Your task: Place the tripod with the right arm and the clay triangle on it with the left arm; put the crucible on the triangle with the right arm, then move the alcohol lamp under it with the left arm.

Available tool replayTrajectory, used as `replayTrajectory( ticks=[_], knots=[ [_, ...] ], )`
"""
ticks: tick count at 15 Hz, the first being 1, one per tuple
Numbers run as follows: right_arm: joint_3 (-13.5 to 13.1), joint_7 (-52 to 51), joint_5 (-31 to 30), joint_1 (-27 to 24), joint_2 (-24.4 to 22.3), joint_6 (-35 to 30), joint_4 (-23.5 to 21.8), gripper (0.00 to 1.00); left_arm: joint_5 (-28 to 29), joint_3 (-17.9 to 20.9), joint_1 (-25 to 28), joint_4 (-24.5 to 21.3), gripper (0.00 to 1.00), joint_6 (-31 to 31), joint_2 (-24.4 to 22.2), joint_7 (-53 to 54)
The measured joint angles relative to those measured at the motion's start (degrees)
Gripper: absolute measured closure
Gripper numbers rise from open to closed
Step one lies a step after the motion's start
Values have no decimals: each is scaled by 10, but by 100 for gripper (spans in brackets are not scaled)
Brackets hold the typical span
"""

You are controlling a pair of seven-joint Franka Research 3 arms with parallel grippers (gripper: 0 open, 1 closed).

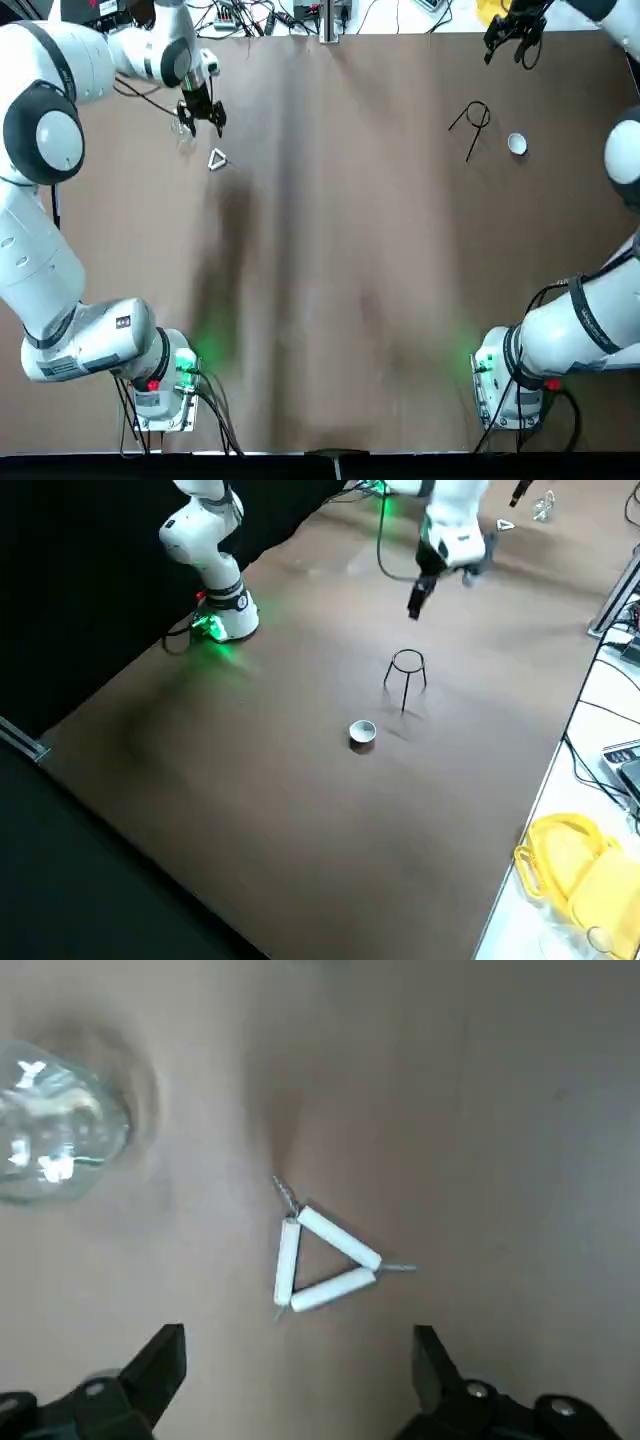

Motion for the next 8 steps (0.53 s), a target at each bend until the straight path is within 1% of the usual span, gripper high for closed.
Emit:
replayTrajectory(
  ticks=[2,4,5,7,8],
  knots=[
    [0,-16,0,-3,39,25,0,0,20,0,12,-30,1,46,13,0],
    [-1,-19,0,-3,66,44,0,0,38,0,23,-46,10,72,23,0],
    [-1,-19,0,-4,74,47,1,0,42,0,28,-48,11,82,27,1],
    [-2,-19,0,-7,81,49,1,0,43,0,34,-49,25,91,32,4],
    [-3,-19,0,-11,85,56,1,0,44,0,36,-49,29,93,35,4]
  ],
)
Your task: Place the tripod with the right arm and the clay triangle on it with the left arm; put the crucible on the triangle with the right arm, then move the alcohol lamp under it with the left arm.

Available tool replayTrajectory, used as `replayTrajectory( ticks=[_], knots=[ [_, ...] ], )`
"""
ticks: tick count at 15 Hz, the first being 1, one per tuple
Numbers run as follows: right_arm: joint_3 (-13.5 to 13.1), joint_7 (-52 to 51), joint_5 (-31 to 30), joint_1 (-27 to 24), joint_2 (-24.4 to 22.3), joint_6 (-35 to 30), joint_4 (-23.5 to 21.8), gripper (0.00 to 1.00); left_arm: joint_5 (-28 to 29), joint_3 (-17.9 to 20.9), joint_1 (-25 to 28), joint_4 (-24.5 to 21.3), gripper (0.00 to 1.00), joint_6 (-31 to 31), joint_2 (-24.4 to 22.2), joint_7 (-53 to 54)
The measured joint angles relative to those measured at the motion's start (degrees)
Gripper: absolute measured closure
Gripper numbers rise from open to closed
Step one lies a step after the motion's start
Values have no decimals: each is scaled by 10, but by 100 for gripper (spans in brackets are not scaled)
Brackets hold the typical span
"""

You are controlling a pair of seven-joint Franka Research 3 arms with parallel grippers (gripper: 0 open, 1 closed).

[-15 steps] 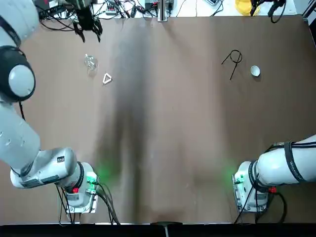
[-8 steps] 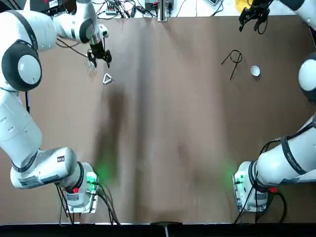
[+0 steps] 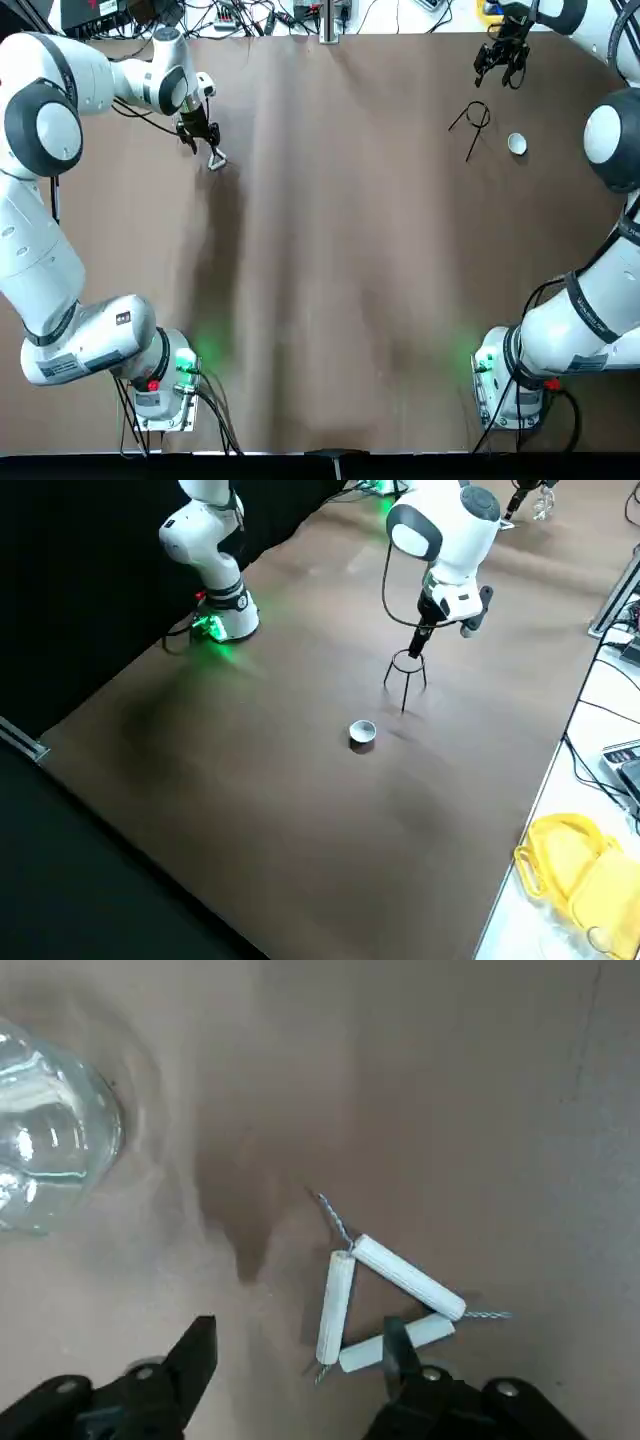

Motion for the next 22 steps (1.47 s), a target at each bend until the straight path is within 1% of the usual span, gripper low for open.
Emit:
replayTrajectory(
  ticks=[2,3,4,5,6,7,8,10,11,12,15,16,18,19,20,21,22],
  knots=[
    [0,0,1,-4,6,9,0,1,0,-1,0,0,33,0,2,0],
    [0,0,1,-5,9,12,0,1,0,-1,0,0,38,0,3,0],
    [0,0,1,-6,14,13,0,7,0,-2,-1,0,39,1,5,0],
    [0,0,1,-7,19,14,0,16,0,-2,-1,0,41,4,6,0],
    [0,0,1,-8,25,16,0,16,0,-2,-2,-1,43,7,9,0],
    [0,0,1,-8,30,18,0,19,0,-2,-2,-1,43,9,11,0],
    [0,0,1,-8,34,22,0,19,0,-2,-3,-1,45,11,14,0],
    [0,0,1,-8,41,34,0,26,9,-2,-3,-1,49,11,16,0],
    [0,0,1,-8,45,37,0,26,15,-2,-2,-1,49,11,18,0],
    [0,0,1,-8,49,38,0,28,18,-2,-2,-1,52,12,20,0],
    [-1,0,1,-11,60,38,-2,30,20,-2,-2,-1,56,12,23,0],
    [-1,0,1,-13,62,38,-3,33,20,-2,-2,-1,56,12,24,0],
    [-1,0,1,-17,65,38,-4,36,20,-2,-3,-1,66,13,24,0],
    [-1,0,1,-18,66,38,-5,36,20,-2,-2,-1,66,13,25,-1],
    [-1,0,1,-19,66,38,-7,39,20,-2,-3,-1,71,13,25,-2],
    [-1,0,1,-19,67,37,-11,39,20,-2,-3,-1,78,13,25,-3],
    [-1,0,1,-19,68,38,-15,43,20,-2,-3,-1,78,13,25,-4]
  ],
)
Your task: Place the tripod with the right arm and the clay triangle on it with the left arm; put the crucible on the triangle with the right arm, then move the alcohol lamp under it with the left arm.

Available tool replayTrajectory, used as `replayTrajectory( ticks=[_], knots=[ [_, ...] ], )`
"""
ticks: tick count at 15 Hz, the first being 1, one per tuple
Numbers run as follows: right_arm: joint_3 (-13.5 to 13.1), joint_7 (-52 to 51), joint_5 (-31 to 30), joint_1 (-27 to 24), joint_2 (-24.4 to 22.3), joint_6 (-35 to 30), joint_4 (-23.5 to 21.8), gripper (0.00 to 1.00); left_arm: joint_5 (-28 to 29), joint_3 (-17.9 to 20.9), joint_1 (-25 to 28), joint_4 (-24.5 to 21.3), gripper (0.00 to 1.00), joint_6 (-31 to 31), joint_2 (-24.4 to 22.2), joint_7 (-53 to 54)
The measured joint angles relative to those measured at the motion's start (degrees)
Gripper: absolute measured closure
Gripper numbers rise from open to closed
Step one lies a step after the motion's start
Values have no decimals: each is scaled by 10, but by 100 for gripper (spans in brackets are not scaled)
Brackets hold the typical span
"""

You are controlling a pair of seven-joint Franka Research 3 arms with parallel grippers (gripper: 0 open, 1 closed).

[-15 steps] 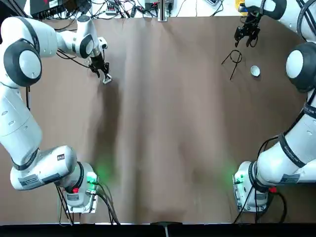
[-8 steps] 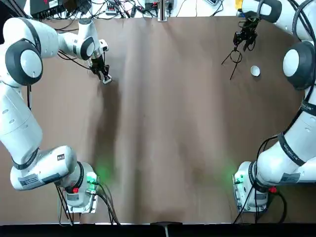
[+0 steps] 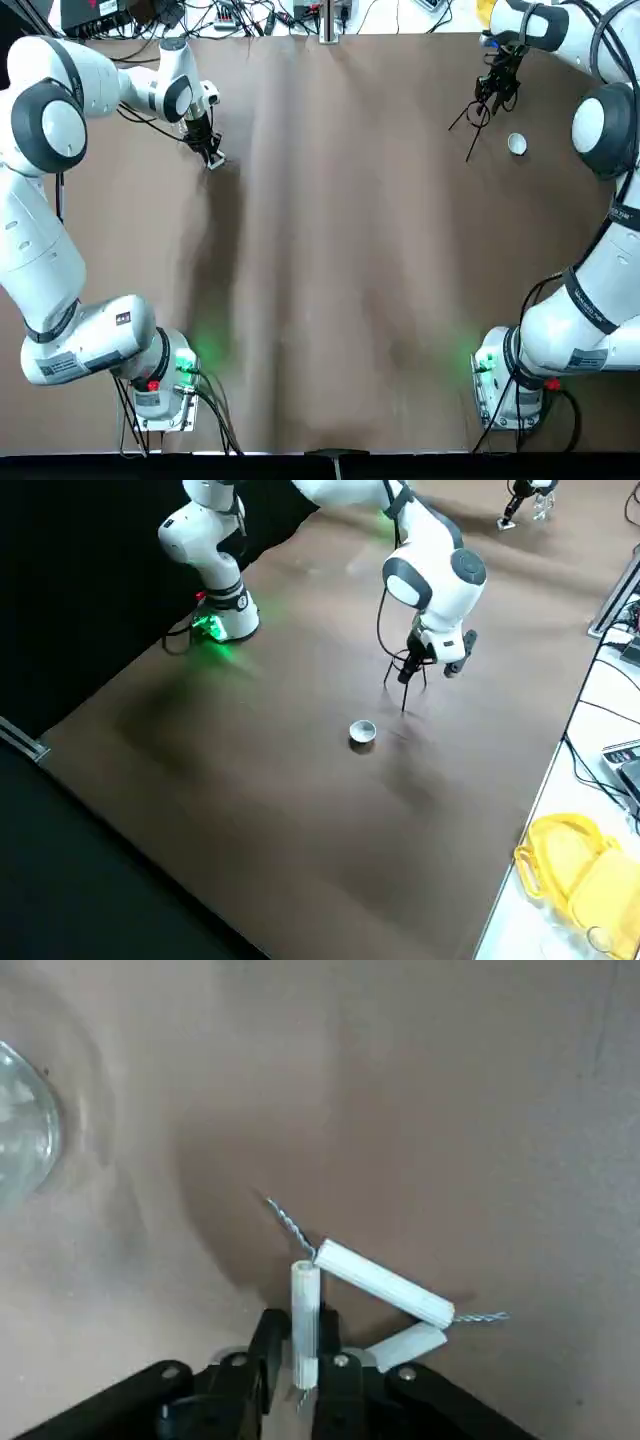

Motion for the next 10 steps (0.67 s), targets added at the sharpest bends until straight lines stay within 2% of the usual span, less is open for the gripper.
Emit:
replayTrajectory(
  ticks=[1,2,4,5,6,7,10],
  knots=[
    [0,0,0,0,4,0,-2,48,0,0,0,0,88,0,0,-2],
    [0,0,0,0,5,0,-2,53,0,0,0,0,88,0,0,-3],
    [0,0,0,0,5,0,-2,71,0,0,2,3,88,2,0,-4],
    [1,-1,0,0,5,0,-2,71,0,0,3,6,88,4,-1,-5],
    [1,-1,0,0,5,0,-2,76,0,-1,4,10,88,6,-3,-8],
    [0,-1,-1,0,5,-1,-2,85,0,-2,4,15,88,6,-8,-18],
    [1,-1,-1,0,5,-1,-2,92,-3,-18,5,26,88,3,-43,-62]
  ],
)
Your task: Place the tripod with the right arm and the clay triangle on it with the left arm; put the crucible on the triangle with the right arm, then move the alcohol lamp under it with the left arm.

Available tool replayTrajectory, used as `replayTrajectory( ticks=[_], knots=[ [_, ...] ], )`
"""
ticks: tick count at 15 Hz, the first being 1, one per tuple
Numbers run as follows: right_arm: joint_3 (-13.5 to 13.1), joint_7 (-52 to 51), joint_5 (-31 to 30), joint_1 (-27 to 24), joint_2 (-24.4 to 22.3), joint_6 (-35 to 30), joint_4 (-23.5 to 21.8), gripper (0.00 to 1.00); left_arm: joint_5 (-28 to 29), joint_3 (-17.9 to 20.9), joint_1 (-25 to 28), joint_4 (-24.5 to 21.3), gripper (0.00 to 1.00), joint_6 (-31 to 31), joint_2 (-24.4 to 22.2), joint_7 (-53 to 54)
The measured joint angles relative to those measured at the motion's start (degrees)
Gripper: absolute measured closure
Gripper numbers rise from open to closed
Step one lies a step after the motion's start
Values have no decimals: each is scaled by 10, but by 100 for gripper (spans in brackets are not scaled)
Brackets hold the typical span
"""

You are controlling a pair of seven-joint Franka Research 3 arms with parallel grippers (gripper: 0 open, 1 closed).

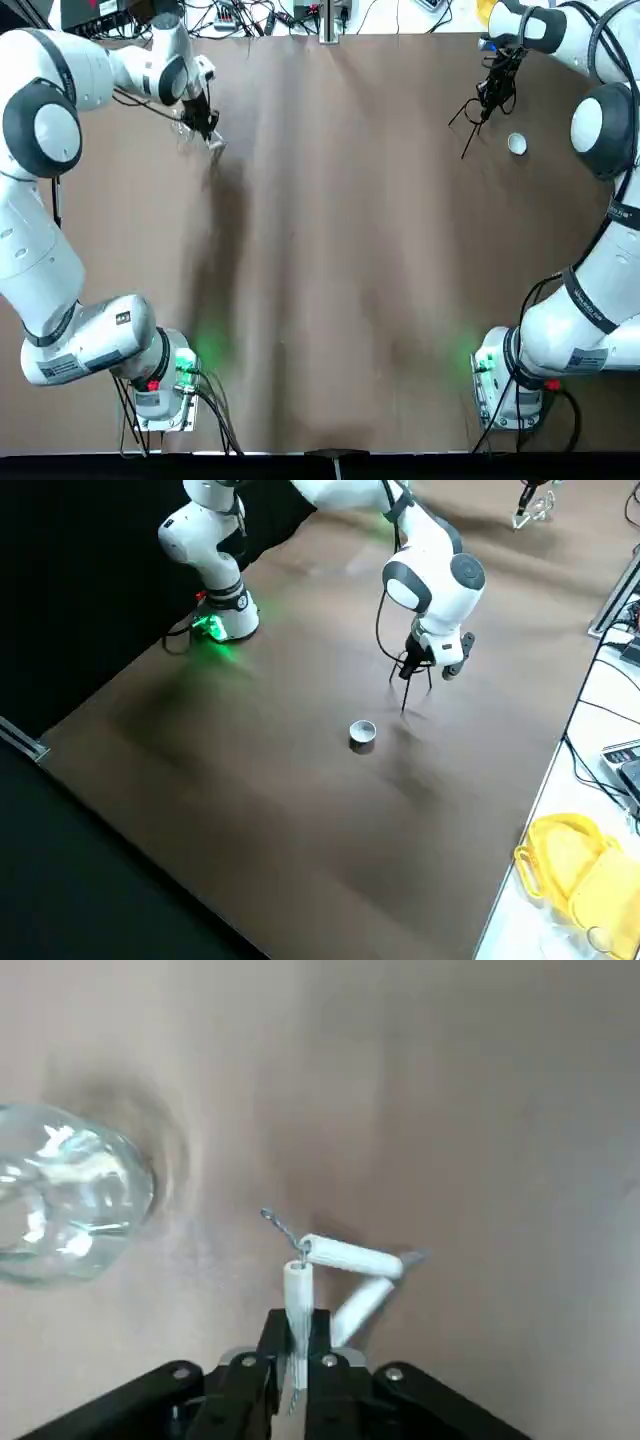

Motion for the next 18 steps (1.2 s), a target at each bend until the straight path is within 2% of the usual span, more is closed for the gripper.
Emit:
replayTrajectory(
  ticks=[3,7,10,13,14,18],
  knots=[
    [0,0,0,0,0,0,1,92,-40,-37,13,1,88,-15,-45,-35],
    [8,35,2,22,-1,-2,19,92,-127,-122,74,11,88,-38,-79,-49],
    [12,114,12,78,-6,-18,43,92,-151,-167,87,56,88,-85,-82,-102],
    [15,206,62,140,-9,-21,54,92,-166,-203,85,95,88,-100,-82,-160],
    [15,282,78,186,-9,-21,66,92,-174,-218,78,105,88,-101,-82,-189],
    [16,396,113,273,-9,-19,86,92,-182,-235,74,106,88,-102,-77,-213]
  ],
)
